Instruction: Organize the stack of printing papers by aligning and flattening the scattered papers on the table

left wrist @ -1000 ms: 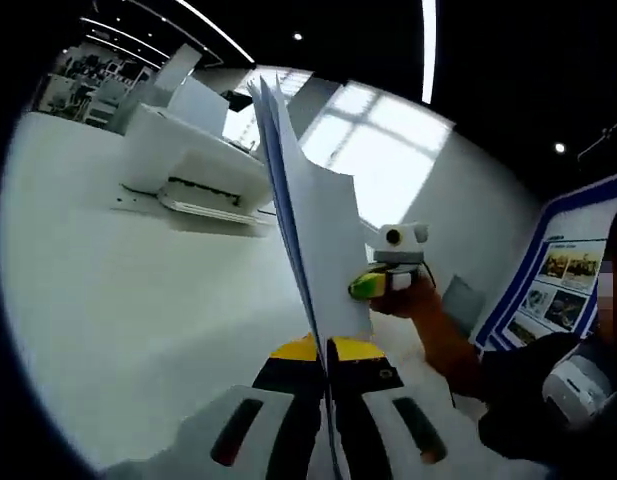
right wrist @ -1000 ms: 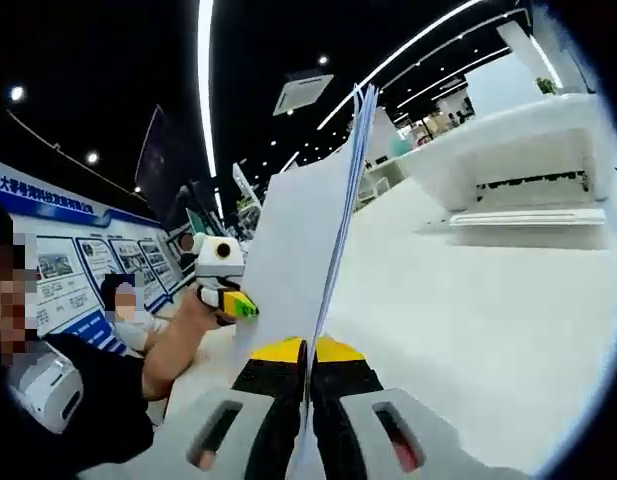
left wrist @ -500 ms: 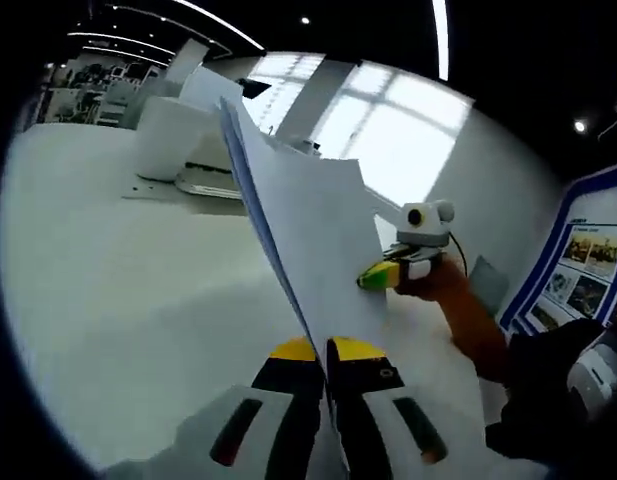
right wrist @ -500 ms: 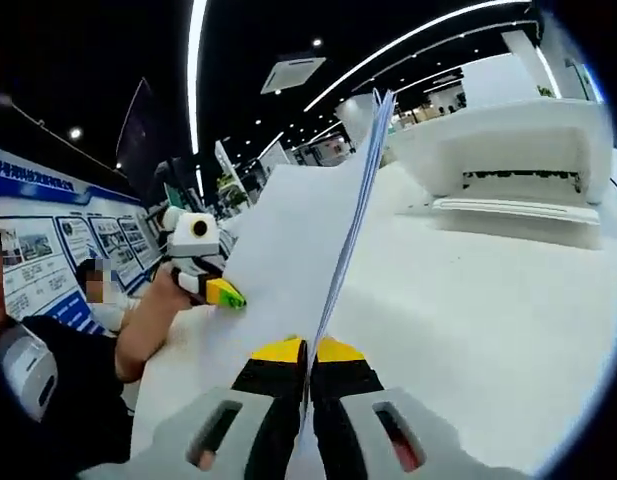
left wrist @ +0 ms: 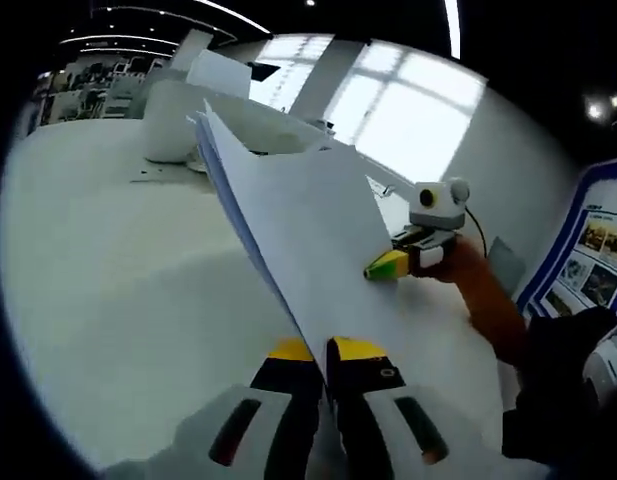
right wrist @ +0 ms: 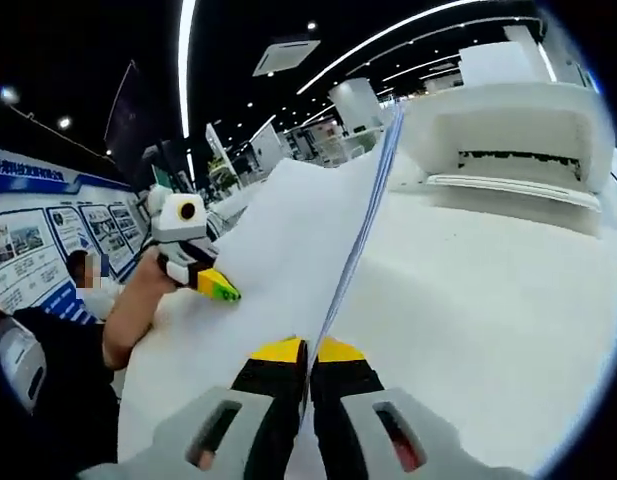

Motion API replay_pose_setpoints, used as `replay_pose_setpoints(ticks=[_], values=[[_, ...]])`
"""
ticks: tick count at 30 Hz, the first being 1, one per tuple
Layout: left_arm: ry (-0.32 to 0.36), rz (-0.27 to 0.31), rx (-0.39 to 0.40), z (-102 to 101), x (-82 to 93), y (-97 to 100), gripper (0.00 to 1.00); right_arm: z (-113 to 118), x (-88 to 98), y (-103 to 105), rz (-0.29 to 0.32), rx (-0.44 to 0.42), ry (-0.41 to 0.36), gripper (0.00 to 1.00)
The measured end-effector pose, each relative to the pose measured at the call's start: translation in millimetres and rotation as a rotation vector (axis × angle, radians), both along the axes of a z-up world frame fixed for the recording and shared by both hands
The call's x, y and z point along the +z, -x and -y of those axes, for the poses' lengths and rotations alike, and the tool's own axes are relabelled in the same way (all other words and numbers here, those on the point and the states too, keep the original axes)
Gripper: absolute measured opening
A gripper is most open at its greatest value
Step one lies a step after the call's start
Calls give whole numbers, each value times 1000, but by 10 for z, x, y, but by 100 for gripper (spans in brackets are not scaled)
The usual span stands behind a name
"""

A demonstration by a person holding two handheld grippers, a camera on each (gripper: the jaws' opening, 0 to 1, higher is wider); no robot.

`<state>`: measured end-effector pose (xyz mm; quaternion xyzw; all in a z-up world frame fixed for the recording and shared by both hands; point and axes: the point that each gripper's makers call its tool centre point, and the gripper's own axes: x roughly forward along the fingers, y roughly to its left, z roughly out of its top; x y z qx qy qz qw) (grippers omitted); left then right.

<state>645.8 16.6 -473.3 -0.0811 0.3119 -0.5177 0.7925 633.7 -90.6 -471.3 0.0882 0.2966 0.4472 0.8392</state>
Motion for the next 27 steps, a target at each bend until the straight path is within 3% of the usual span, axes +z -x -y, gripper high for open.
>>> replay_pose_setpoints(ticks=[5, 7, 16, 27], values=[[-31, 4, 2, -18, -50, -21, 9, 19, -48, -50, 5, 3, 34, 0], [-36, 5, 3, -19, -61, -2, 9, -30, -125, -160, 15, 5, 55, 0], [-86, 13, -10, -25, -151, 10, 9, -66, -245, -155, 123, 20, 210, 6], [-107, 33, -35, -4, -185, 57, 9, 14, -248, -169, 166, 30, 277, 16]])
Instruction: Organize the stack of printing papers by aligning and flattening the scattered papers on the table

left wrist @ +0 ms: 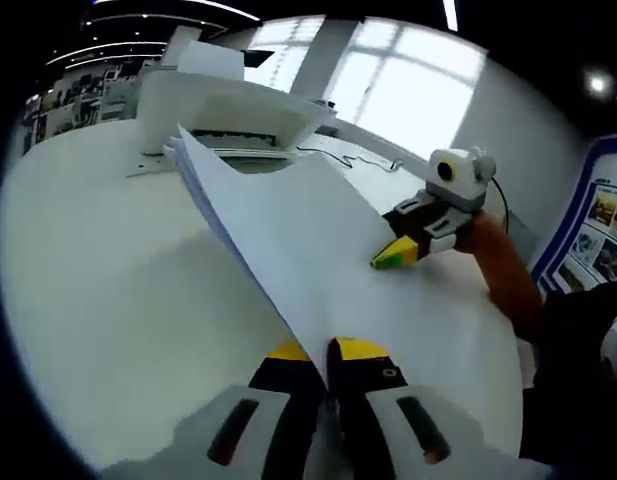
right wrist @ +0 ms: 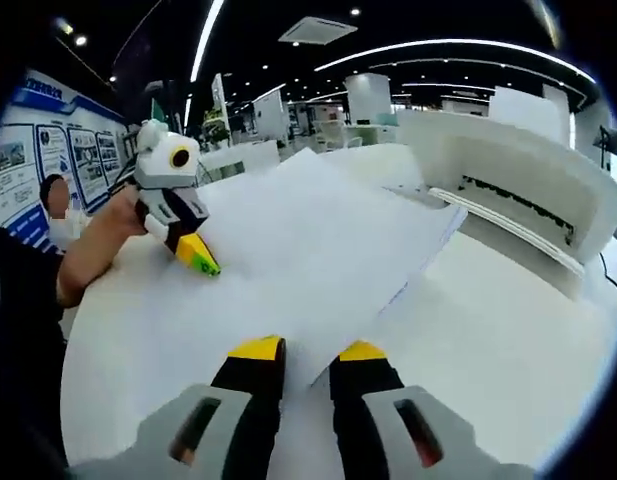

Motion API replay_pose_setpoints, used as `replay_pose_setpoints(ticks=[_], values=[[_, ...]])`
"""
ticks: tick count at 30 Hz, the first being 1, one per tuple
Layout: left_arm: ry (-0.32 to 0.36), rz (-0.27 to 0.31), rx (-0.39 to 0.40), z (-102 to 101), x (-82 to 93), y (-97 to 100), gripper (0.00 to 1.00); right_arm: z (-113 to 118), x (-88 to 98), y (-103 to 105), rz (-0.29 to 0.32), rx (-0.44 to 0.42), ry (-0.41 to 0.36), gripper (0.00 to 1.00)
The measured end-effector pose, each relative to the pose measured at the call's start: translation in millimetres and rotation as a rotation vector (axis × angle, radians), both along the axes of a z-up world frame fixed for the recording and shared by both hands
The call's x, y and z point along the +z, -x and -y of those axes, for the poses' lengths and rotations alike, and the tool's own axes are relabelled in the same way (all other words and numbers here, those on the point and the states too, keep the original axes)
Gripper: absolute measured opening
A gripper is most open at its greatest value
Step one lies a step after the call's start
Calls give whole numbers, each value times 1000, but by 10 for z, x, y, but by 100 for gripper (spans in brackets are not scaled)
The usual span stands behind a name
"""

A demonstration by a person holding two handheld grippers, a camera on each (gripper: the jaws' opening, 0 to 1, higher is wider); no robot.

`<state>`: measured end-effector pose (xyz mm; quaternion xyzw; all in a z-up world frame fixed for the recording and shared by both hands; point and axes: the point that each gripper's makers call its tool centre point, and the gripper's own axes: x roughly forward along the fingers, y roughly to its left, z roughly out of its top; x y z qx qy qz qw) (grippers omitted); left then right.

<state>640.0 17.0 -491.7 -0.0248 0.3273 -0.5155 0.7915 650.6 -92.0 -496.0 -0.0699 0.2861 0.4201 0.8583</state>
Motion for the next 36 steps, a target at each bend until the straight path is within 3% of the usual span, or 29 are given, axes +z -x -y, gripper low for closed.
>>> replay_pose_setpoints(ticks=[13, 19, 21, 23, 27, 36], values=[[-11, 13, 1, -22, 1, 9, 9, 352, 23, -70, 63, -56, 123, 18], [-13, 15, 1, -23, -2, 10, 9, 446, 221, -141, 121, -104, 93, 18], [-12, 15, 0, -22, -2, 11, 9, 412, 295, -170, 169, -92, 86, 18], [-12, 14, 0, -23, -2, 10, 9, 347, 303, -154, 176, -75, 79, 18], [-12, 13, 1, -24, -5, 7, 9, 108, 305, -98, 235, 9, 83, 18], [-13, 12, 1, -26, -10, 7, 9, -230, 123, -88, 244, 101, 90, 19]])
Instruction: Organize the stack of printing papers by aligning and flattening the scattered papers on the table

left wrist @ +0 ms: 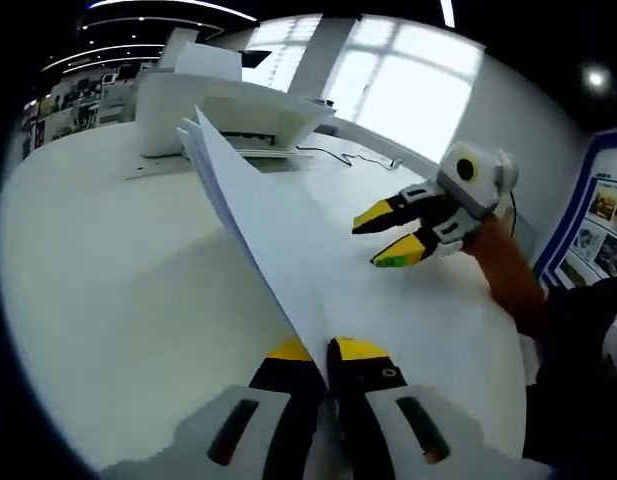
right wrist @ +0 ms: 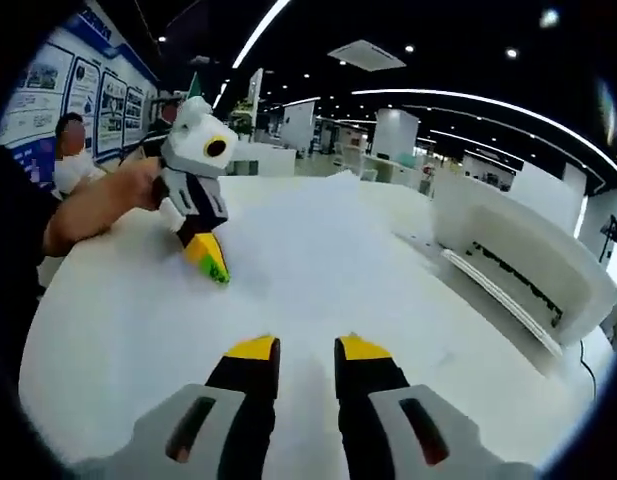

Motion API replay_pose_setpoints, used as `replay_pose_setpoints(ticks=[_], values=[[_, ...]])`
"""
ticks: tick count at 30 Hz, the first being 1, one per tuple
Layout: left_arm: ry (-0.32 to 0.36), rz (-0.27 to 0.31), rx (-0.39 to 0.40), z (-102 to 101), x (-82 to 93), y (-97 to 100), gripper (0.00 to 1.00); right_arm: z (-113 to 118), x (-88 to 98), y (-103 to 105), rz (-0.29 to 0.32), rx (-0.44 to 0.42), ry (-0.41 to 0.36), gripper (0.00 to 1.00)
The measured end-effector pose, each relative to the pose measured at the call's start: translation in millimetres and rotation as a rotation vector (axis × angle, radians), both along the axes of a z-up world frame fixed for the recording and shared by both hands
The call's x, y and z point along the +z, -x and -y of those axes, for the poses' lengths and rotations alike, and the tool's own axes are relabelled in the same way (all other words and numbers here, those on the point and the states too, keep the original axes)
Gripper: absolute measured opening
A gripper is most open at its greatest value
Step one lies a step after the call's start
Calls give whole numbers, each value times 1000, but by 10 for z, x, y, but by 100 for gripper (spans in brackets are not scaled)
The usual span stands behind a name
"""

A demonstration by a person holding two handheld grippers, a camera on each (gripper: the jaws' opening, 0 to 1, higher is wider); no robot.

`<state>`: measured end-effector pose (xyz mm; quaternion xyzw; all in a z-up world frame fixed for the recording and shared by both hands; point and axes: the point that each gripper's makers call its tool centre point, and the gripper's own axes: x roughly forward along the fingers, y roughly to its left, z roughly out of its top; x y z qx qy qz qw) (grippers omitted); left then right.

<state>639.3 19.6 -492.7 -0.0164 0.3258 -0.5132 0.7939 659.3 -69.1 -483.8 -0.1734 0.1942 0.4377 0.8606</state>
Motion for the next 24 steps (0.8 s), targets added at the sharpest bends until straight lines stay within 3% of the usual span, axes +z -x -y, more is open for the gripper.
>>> replay_pose_setpoints(ticks=[4, 6, 7, 8, 10, 24], values=[[-1, 1, -1, -1, -1, -2, 9, -56, -79, 7, -28, 20, -15, 20], [-1, 2, -1, -1, -2, -6, 9, -12, -216, 37, -89, 13, 22, 19], [-2, 2, 1, -3, -3, -9, 9, -104, -137, 27, -105, 15, -82, 17], [-1, 1, 1, -4, -1, -9, 9, -66, -188, 85, -158, 9, -81, 16], [-1, -1, 3, -6, -3, -14, 10, -59, -188, 98, -110, 38, -50, 16], [13, 15, 2, -308, 90, -565, 19, -55, -184, 118, -120, 32, -47, 16]])
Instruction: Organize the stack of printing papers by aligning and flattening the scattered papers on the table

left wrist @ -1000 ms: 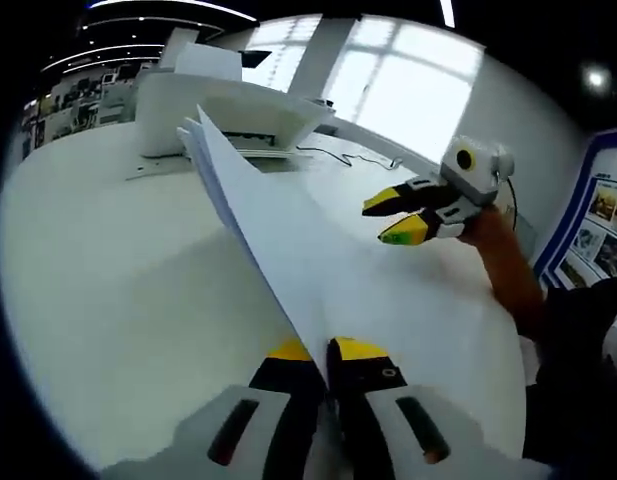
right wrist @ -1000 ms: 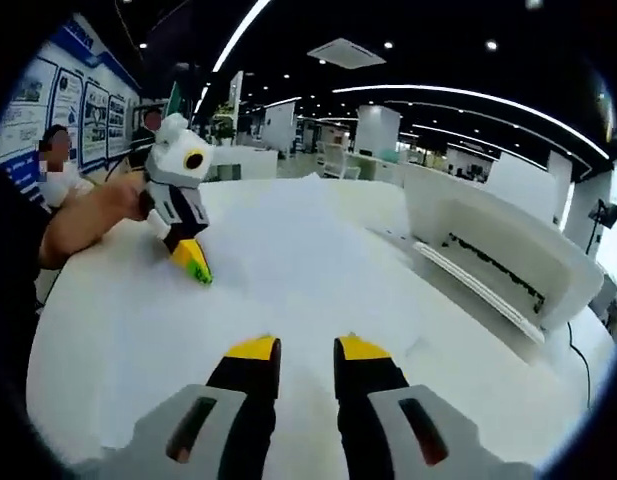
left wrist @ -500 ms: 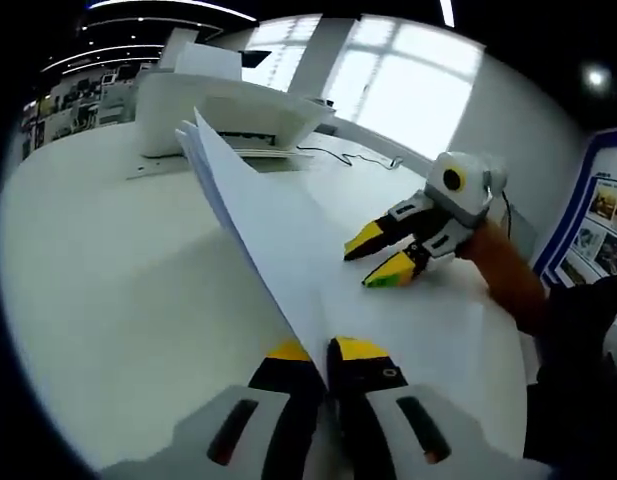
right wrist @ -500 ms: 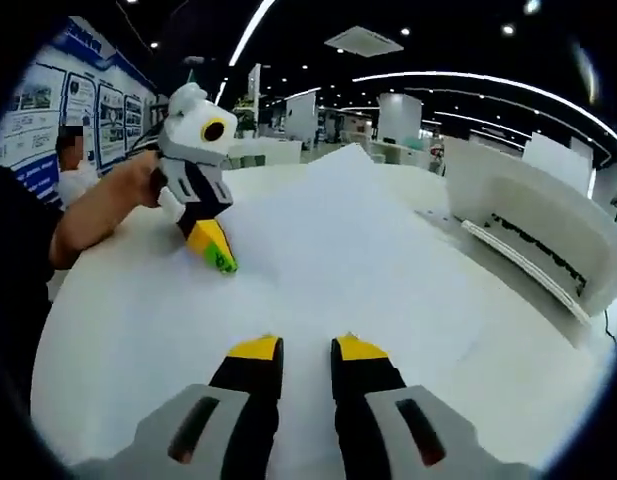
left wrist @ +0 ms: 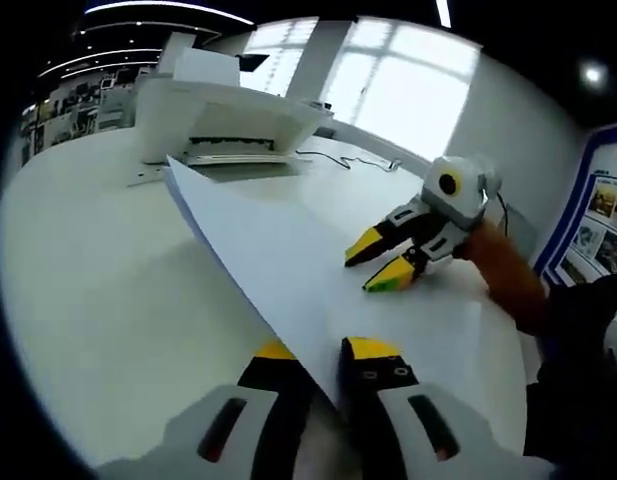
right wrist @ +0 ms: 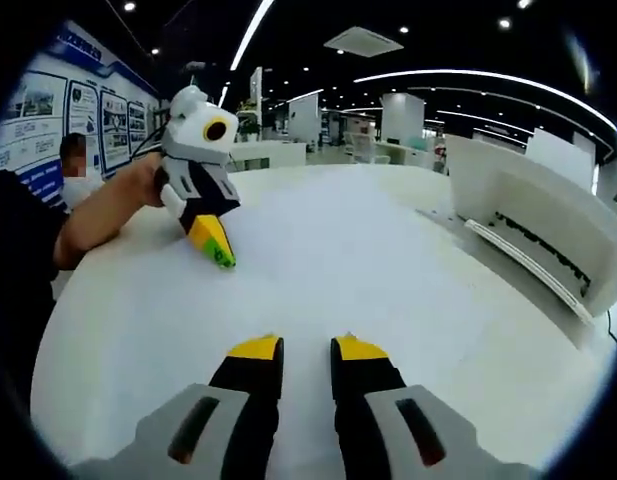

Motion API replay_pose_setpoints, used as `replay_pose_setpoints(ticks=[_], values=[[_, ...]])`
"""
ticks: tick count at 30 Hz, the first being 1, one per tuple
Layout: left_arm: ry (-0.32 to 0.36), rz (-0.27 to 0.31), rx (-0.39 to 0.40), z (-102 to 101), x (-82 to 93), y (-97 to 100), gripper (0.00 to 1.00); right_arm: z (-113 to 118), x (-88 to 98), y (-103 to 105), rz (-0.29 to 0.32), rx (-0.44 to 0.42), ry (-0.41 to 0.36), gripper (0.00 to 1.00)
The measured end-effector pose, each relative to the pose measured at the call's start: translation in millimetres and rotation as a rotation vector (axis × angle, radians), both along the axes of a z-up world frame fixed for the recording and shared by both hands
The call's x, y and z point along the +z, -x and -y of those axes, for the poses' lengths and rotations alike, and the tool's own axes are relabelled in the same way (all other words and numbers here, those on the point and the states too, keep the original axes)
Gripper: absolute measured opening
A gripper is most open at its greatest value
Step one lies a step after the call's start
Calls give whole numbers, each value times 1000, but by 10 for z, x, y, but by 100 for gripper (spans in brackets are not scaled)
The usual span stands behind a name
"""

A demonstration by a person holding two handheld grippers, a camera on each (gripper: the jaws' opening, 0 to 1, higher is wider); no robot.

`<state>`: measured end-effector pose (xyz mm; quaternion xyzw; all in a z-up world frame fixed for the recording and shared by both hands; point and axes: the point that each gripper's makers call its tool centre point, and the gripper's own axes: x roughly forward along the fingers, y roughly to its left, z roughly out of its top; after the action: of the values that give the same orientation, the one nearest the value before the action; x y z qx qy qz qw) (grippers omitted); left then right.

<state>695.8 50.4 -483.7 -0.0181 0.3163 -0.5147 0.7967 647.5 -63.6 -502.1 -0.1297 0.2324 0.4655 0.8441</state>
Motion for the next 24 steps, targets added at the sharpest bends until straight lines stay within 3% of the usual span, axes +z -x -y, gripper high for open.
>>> replay_pose_setpoints(ticks=[6, 9, 19, 24], values=[[11, 25, 17, -93, 80, -147, 20, 4, -3, -11, -3, -7, -2, 17], [15, 44, 33, 89, 90, 252, 21, 5, -4, -20, -2, -10, 0, 17], [30, 106, 102, 58, 300, 385, 20, 5, -3, -16, -4, -11, -7, 17], [52, 143, 168, -67, 437, 446, 20, 5, -2, -29, -9, -13, -11, 17]])
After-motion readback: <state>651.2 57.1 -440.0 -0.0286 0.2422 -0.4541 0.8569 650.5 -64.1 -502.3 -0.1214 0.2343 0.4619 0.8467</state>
